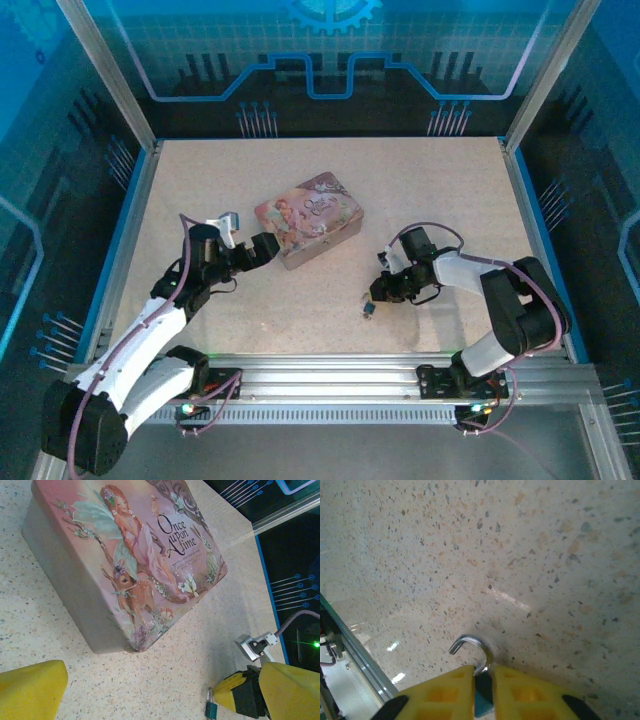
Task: Unlock the padlock with the key
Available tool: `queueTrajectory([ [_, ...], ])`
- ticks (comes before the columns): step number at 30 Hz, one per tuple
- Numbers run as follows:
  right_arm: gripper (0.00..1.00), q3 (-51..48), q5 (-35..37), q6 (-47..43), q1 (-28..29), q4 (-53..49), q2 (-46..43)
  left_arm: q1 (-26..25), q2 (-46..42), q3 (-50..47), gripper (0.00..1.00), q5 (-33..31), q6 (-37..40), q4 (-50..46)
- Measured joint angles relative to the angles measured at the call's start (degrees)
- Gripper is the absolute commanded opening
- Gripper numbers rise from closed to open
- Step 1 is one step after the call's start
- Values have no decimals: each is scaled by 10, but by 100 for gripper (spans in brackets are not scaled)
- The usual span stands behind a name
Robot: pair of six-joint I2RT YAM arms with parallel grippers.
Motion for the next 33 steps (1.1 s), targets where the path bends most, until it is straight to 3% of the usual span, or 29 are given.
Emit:
queueTrajectory([
  [8,25,3,3,1,0,1,-14,2,-6,24,99,0,2,-36],
  [20,43,41,53,-21,-14,-48,-152,5,-22,39,99,-19,2,-56],
  [29,50,43,100,-49,-83,-61,-255,18,-50,48,99,-114,16,-101],
  [33,58,43,117,-69,-119,-50,-293,31,-54,49,99,-169,24,-113],
])
